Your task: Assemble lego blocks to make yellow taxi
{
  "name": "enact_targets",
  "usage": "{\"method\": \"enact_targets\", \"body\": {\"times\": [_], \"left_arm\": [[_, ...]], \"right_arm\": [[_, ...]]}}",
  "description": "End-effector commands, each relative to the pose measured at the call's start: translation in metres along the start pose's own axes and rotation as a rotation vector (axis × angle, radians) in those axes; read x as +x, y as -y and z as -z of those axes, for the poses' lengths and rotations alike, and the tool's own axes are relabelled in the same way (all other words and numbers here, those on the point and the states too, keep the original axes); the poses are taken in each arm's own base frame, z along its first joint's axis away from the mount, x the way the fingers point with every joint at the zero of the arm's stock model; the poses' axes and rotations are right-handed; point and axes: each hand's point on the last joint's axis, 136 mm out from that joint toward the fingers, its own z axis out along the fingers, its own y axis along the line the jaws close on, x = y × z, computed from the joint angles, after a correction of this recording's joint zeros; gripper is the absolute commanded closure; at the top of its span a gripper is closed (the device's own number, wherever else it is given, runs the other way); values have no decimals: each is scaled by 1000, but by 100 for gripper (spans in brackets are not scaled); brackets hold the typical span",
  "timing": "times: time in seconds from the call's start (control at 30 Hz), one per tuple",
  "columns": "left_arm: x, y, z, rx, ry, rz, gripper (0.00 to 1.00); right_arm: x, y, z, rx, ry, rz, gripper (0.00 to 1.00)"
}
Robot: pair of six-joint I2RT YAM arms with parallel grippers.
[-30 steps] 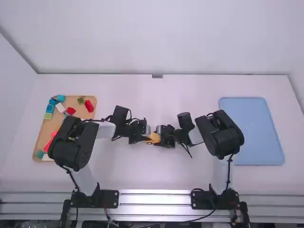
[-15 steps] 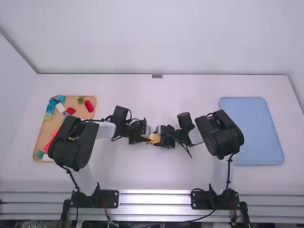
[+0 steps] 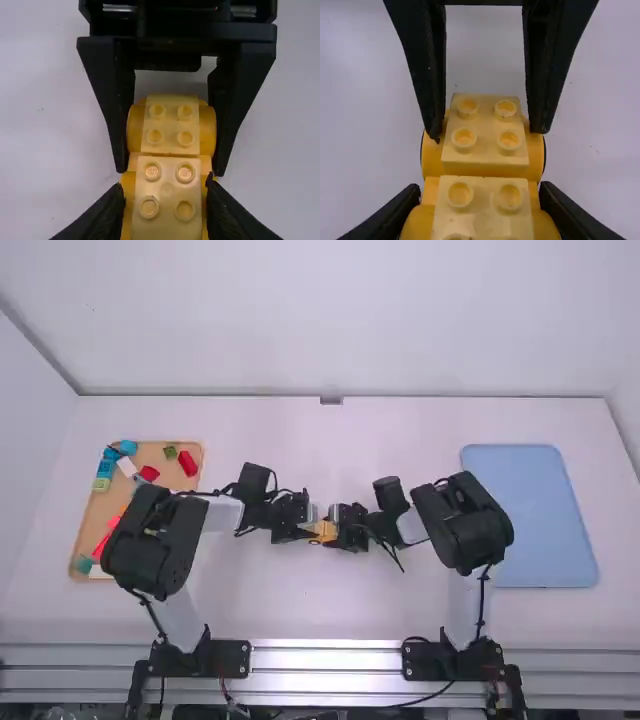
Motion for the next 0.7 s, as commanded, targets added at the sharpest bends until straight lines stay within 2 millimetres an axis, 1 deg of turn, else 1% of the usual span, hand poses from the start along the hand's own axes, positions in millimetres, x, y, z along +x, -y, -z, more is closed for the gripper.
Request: {"method": "enact_targets", "body": {"times": [0.0,0.17,0.33,0.4,0.5,0.53,0.6,0.67], "left_arm": [[0,9,-4,31,10,14,56],[1,10,-4,33,9,16,51],[1,8,-4,24,9,11,39],[0,5,-1,16,19,12,37],[-8,4,5,22,71,13,28],[-12,3,8,21,93,11,24],[-17,-1,15,14,131,11,11],[-20,-4,22,6,160,13,5]], "right_arm": [[5,0,-3,1,-18,-3,55],[6,0,-3,1,-18,-3,55],[6,0,-2,1,-18,-4,55],[6,0,-2,1,-19,-4,55],[6,0,-2,1,-19,-4,55],[6,0,-2,0,-19,-5,55],[6,-1,-2,-1,-20,-6,55],[6,-1,-2,-1,-19,-7,55]]}}
